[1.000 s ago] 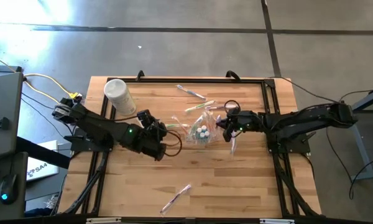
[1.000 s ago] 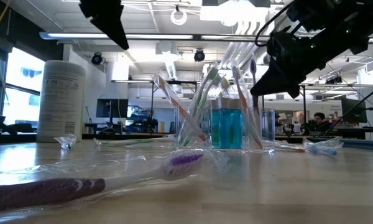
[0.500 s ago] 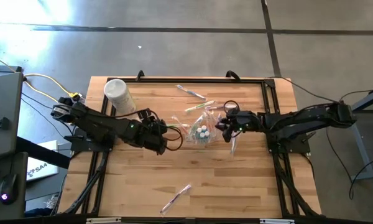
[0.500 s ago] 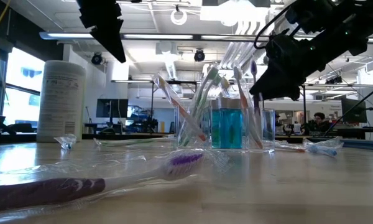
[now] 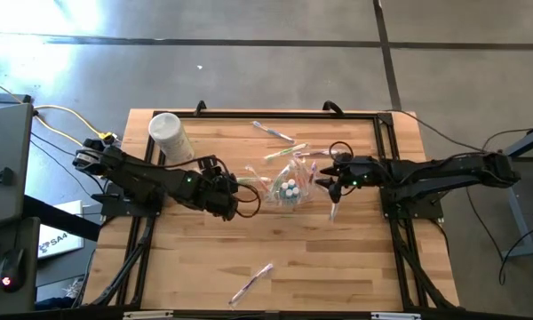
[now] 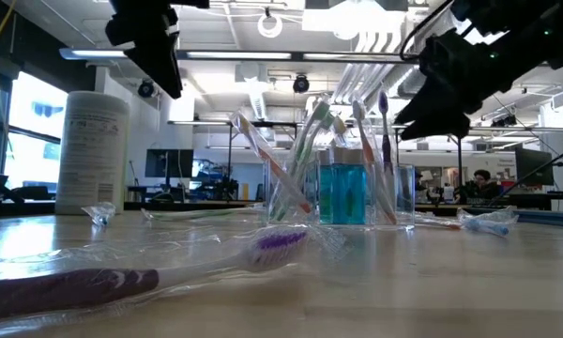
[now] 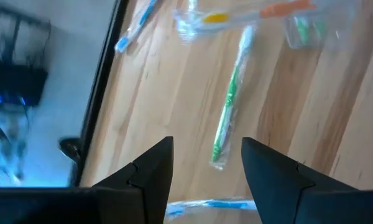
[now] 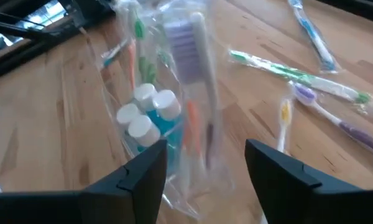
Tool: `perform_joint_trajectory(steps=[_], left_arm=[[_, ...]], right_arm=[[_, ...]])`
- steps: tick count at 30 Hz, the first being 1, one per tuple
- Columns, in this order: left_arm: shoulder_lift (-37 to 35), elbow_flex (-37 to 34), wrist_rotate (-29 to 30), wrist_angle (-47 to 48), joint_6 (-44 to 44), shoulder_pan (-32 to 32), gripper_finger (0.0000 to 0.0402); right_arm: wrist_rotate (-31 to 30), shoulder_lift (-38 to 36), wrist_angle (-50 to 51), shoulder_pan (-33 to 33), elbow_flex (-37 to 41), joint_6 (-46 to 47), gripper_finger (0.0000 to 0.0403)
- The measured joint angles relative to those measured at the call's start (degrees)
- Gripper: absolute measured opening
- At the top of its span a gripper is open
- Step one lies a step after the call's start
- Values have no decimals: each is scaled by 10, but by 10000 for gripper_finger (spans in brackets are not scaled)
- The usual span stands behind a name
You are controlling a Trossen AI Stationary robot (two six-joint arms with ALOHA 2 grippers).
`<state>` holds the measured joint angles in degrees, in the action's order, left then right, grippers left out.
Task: Pick & Place toothbrushing station
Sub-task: Put the green toothbrush into the transparent organizer
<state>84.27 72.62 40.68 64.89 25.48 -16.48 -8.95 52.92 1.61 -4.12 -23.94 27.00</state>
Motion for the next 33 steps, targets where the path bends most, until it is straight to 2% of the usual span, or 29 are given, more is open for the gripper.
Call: perform_joint_trajectory(steps=[4, 9, 15, 22, 24, 29, 33], left_arm=[[0, 0, -38, -9, -108, 22, 182], [-2, -7, -106, -28, -166, 88, 182], [-2, -96, -272, -175, -283, 192, 182], [-2, -224, -417, -390, -327, 295, 182], [-2, -249, -436, -429, -325, 316, 182], [-2, -289, -440, -544, -314, 342, 182], [-2, -294, -443, -553, -315, 341, 182]], right_arm=[[6, -31, 33, 0, 0, 11, 200], [44, -59, 50, 0, 0, 13, 190], [48, -69, 50, 0, 0, 3, 180], [48, -69, 50, 0, 0, -1, 175], [47, -69, 50, 0, 0, -2, 175], [44, -69, 36, 0, 0, -3, 175], [44, -69, 33, 0, 0, -3, 175]])
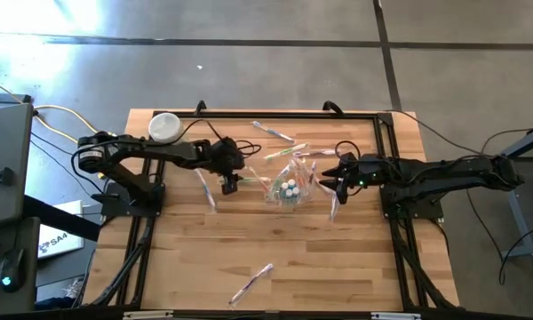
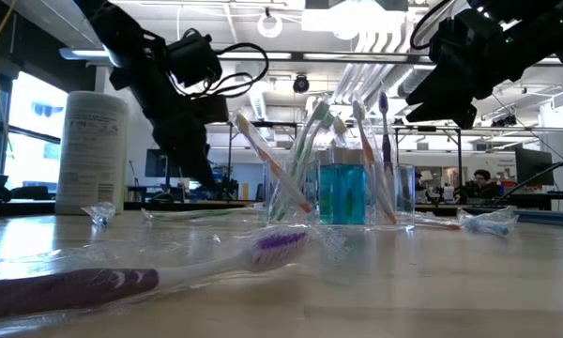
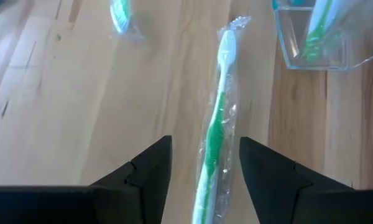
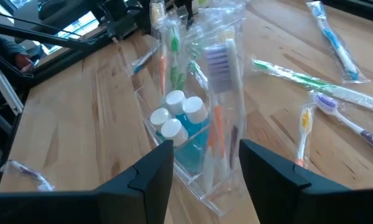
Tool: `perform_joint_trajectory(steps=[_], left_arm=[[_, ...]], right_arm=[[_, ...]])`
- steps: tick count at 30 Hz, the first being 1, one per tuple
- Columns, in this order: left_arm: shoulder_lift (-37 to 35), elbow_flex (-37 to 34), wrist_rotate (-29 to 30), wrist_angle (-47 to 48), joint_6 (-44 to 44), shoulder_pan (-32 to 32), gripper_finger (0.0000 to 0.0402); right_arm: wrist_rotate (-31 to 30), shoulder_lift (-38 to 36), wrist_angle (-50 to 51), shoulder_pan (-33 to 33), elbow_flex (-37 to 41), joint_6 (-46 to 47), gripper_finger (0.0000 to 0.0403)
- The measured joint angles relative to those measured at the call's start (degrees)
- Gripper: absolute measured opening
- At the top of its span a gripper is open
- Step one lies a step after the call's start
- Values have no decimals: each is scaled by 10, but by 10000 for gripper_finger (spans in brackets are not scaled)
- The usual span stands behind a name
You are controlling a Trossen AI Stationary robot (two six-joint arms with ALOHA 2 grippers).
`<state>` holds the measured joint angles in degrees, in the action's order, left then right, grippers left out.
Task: Pick & Place toothbrushing station
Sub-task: Put the green toothbrush into the transparent organizer
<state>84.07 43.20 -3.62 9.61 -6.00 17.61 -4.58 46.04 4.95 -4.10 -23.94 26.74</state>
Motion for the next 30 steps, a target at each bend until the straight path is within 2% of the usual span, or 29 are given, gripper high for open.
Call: perform_joint_trajectory(steps=[6, 17, 22, 26, 30], left_arm=[[16, 0, 0, -4, 3, 0, 182], [108, 2, -5, -52, 5, 0, 182], [120, 2, 12, -52, 26, 0, 179], [121, 3, 16, -38, 44, 0, 137], [122, 3, 21, -20, 76, 0, 47]], right_arm=[[0, 0, 0, 0, 0, 0, 175], [0, 0, 3, 0, 0, -1, 175], [0, 0, 3, 0, 0, -1, 175], [0, 0, 3, 0, 0, -1, 175], [0, 0, 3, 0, 0, -1, 175]])
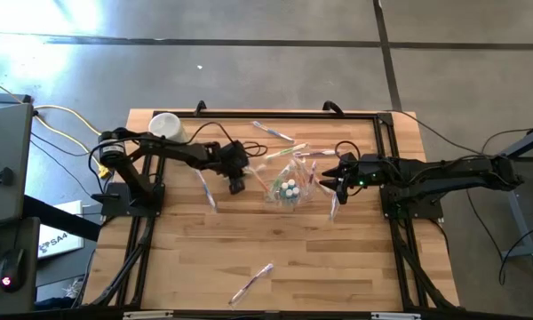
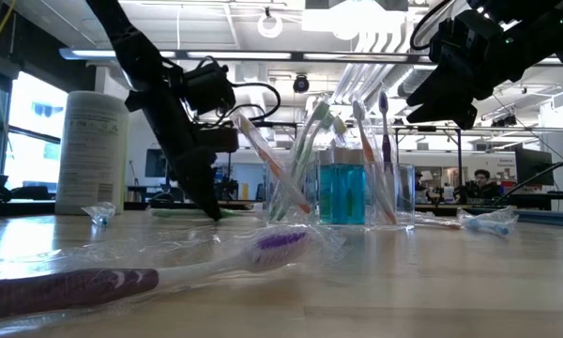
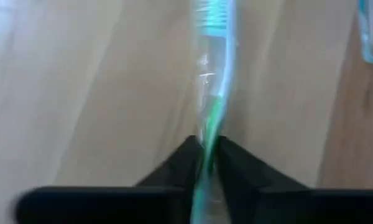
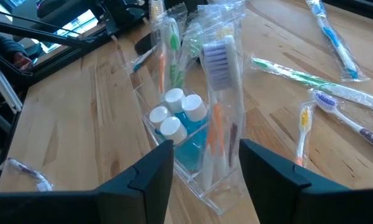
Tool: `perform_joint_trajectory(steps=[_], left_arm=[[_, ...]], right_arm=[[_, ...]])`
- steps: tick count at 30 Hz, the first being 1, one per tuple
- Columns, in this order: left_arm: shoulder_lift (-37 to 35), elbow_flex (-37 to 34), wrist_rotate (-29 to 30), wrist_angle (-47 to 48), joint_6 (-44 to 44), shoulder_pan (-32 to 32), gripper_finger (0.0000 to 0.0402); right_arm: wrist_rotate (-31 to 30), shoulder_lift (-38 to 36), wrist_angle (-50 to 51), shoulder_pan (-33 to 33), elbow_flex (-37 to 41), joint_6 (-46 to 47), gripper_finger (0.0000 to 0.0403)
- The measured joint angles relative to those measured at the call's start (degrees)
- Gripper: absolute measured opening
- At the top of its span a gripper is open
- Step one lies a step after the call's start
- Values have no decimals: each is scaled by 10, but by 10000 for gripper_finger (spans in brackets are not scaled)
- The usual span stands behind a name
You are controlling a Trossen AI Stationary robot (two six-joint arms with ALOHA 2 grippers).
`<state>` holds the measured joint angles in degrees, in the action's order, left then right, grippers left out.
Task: Pick & Place toothbrushing station
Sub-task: Put the green toothbrush into the transparent organizer
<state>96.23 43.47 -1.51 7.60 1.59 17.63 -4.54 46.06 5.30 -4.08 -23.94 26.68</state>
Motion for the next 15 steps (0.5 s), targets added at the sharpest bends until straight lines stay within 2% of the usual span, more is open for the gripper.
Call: perform_joint_trajectory(steps=[2, 9, 15], left_arm=[[0, 0, 0, 8, 21, 0, 16], [-7, 0, 3, 52, 77, 0, 8], [-68, -6, 32, 101, 112, -1, 6]], right_arm=[[0, 0, 0, 0, 0, 0, 175], [0, 0, 1, 0, 0, -10, 175], [0, 0, 1, 0, 0, -11, 175]])
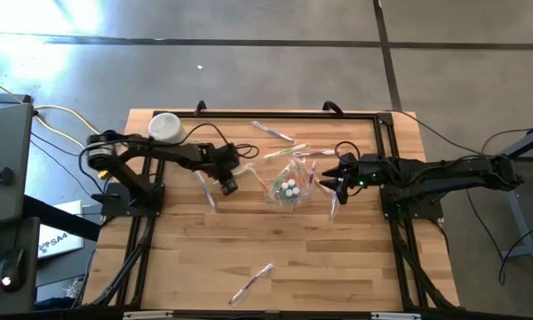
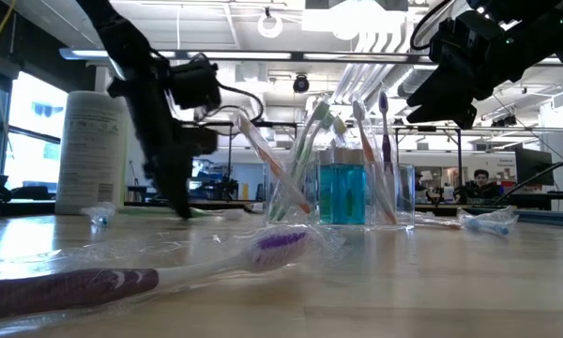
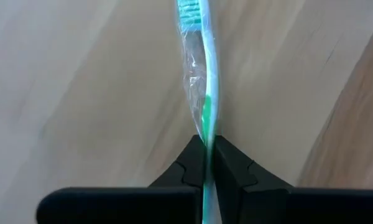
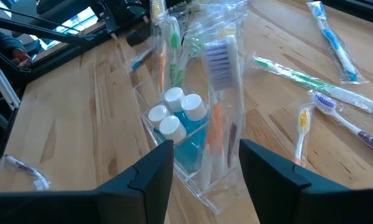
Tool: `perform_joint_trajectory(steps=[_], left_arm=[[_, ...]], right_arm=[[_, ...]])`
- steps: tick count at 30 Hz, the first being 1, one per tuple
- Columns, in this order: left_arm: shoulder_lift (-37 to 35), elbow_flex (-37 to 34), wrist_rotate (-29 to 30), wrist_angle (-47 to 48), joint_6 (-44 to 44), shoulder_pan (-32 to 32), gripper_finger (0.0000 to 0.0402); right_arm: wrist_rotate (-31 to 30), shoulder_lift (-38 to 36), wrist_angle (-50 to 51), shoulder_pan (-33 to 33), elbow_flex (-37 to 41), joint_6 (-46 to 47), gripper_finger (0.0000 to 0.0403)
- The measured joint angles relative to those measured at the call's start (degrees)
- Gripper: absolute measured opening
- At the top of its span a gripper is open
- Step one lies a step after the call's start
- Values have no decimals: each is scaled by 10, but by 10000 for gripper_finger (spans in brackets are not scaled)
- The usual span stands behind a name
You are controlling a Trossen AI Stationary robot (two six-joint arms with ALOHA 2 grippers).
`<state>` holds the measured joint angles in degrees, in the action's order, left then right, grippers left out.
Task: Pick & Place toothbrushing station
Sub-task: Put the green toothbrush into the transparent organizer
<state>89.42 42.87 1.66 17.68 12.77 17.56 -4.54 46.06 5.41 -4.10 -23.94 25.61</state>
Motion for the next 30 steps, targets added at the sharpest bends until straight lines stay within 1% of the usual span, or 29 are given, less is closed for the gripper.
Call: perform_joint_trajectory(steps=[2, 7, 11, 13, 17, 20, 22, 24, 26, 27, 30], left_arm=[[-34, -1, 18, 41, -2, 0, 6], [-132, 0, 75, 106, 24, -1, 6], [-211, 1, 100, 100, 32, -29, 6], [-249, 2, 125, 95, 47, -49, 6], [-328, 2, 219, 97, 114, -96, 5], [-379, 2, 300, 78, 109, -144, 5], [-401, 2, 336, 43, 85, -179, 5], [-410, 2, 345, -13, 42, -217, 5], [-408, 3, 330, -86, -9, -253, 5], [-403, 3, 306, -126, -34, -271, 5], [-365, 4, 204, -279, -109, -319, 6]], right_arm=[[0, 0, 0, 0, 0, 0, 175], [0, 0, 0, 0, 0, 0, 175], [0, 0, 0, 0, 0, 0, 175], [0, 0, 0, 0, 0, 0, 175], [0, 0, -4, 0, 0, 1, 175], [0, 0, -8, 0, 0, 2, 175], [0, 0, -11, 0, 0, 2, 175], [0, 0, -13, 0, 0, 2, 175], [1, 0, -21, 0, 0, 1, 175], [5, 0, -29, 0, 0, 1, 175], [31, 0, -54, 7, 0, -3, 175]])
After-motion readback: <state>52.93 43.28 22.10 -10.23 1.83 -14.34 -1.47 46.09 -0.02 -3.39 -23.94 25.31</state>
